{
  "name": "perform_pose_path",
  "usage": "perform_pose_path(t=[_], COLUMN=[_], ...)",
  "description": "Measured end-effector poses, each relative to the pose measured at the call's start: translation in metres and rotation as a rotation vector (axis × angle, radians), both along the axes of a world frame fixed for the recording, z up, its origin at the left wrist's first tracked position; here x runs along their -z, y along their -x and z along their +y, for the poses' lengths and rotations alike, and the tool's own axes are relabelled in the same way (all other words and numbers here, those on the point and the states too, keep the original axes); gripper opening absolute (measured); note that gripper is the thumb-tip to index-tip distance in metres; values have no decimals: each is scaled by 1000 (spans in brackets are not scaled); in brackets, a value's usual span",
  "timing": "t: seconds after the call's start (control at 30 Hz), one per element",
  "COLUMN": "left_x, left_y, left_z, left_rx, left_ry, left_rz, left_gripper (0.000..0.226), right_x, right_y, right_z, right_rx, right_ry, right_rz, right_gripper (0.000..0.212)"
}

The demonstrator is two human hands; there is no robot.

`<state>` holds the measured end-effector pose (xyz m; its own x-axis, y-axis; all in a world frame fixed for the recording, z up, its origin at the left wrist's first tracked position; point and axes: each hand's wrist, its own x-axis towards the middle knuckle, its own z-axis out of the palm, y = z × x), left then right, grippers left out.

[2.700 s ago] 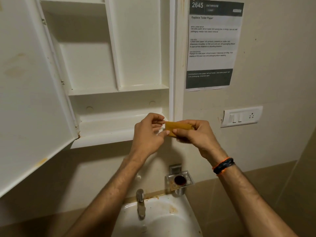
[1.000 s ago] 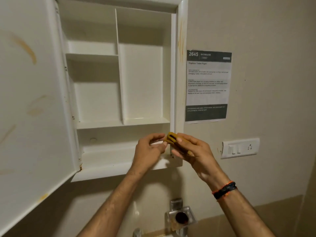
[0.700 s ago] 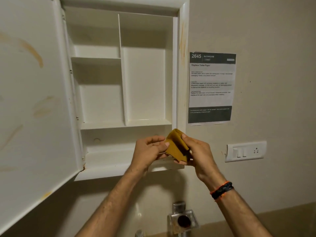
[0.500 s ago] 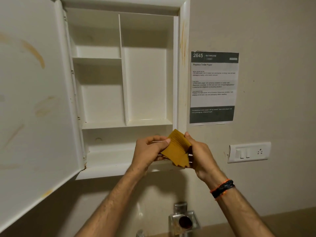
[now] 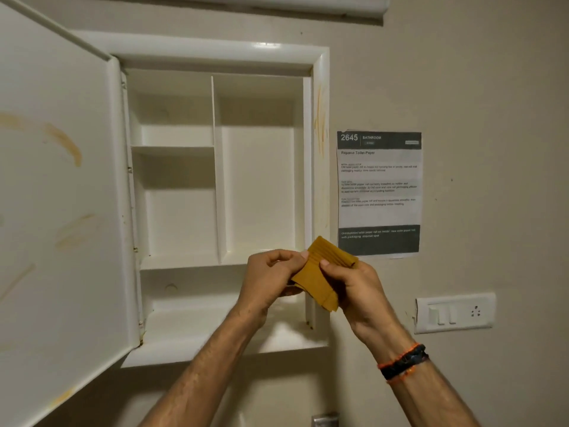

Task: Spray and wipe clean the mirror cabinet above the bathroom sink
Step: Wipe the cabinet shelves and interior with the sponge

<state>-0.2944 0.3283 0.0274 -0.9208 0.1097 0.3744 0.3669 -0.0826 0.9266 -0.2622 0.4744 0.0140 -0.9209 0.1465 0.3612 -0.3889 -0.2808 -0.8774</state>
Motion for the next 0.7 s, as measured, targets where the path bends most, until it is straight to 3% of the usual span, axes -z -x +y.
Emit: perform_pose_path(t=[0.17, 0.43, 0.7], left_x=[-50, -145, -211], left_y=[9, 25, 35], left_z=[2, 12, 16], left_rx=[-105, -288, -281], left_ry=[-5, 184, 233], left_rz=[181, 491, 577], left_gripper=[24, 56, 58], right_x=[-52, -156, -242], right_y=[3, 24, 31], right_z=[7, 13, 8], right_rx=[149, 398, 934], right_ry=[58, -67, -462], right_rz=[164, 419, 838], right_gripper=[17, 23, 52])
